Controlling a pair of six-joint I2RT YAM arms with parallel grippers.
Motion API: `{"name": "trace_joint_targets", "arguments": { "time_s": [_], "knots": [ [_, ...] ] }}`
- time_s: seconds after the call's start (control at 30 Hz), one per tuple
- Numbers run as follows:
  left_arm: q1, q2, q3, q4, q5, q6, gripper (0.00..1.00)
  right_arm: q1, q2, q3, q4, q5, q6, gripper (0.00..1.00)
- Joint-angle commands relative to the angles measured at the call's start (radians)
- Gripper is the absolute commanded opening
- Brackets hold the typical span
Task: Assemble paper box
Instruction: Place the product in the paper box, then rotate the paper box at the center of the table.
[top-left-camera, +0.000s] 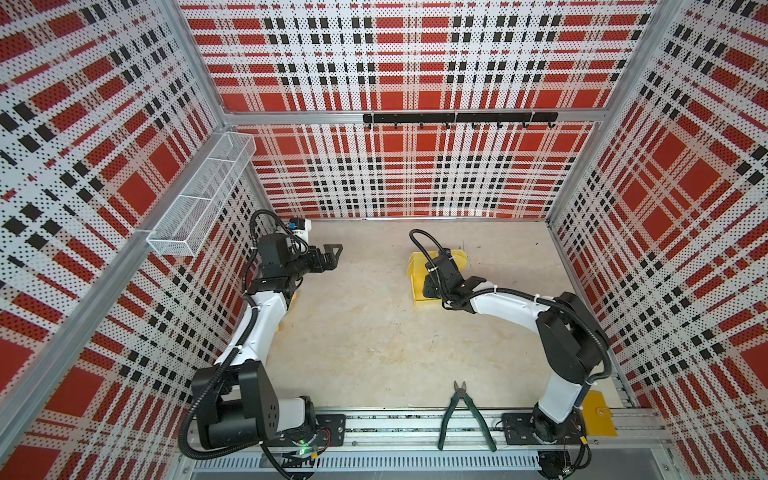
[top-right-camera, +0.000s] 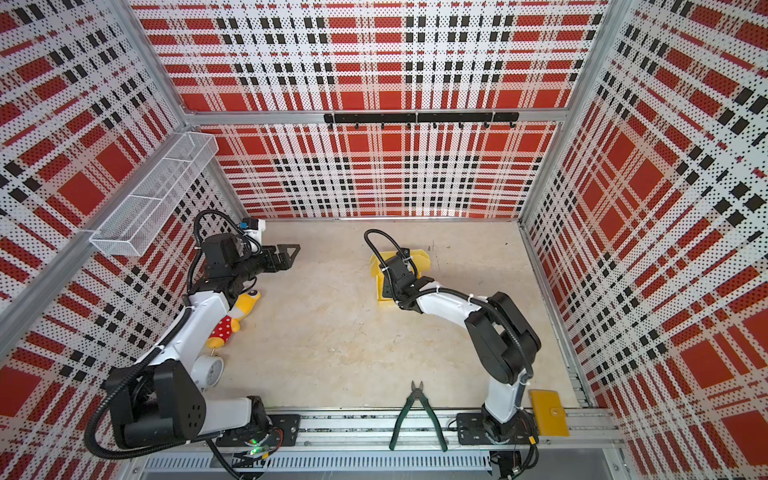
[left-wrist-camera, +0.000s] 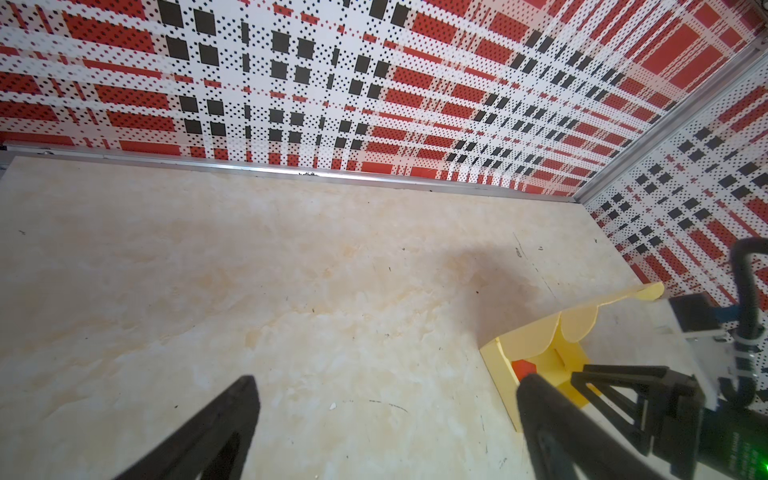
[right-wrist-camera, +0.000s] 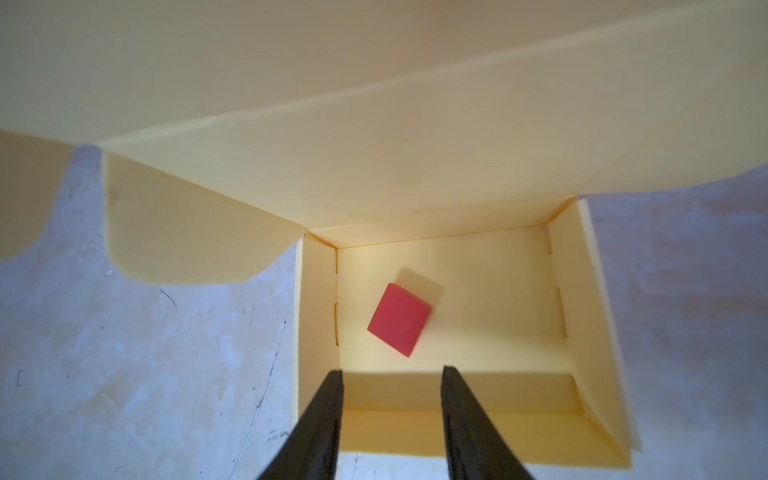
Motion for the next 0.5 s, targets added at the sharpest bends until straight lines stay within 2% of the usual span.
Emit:
{"name": "trace_joint_targets", "arguments": {
  "time_s": [0.0,0.27,0.4,0.47],
  "knots": [
    [0.009,-0.017,-0.009,0.019,0.006,0.001,0.99,-0.014,-0.084,-0.054,0.002,0.022,0.0,0.42],
    [0.011,-0.018,-0.009,0.019,0.003,0.0,0.99,-0.145,-0.196,-0.194,0.021,-0.058,0.008,0.39],
    [0.017,-0.014,-0.007,0.019,0.002,-0.003,0.99,-0.227,-0.205,-0.252,0.075,-0.107,0.01,0.32],
    [0.016,-0.015,-0.012,0.019,0.0,-0.002,0.99,-0.267,-0.18,-0.265,0.113,-0.192,0.004,0.24]
  ]
}}
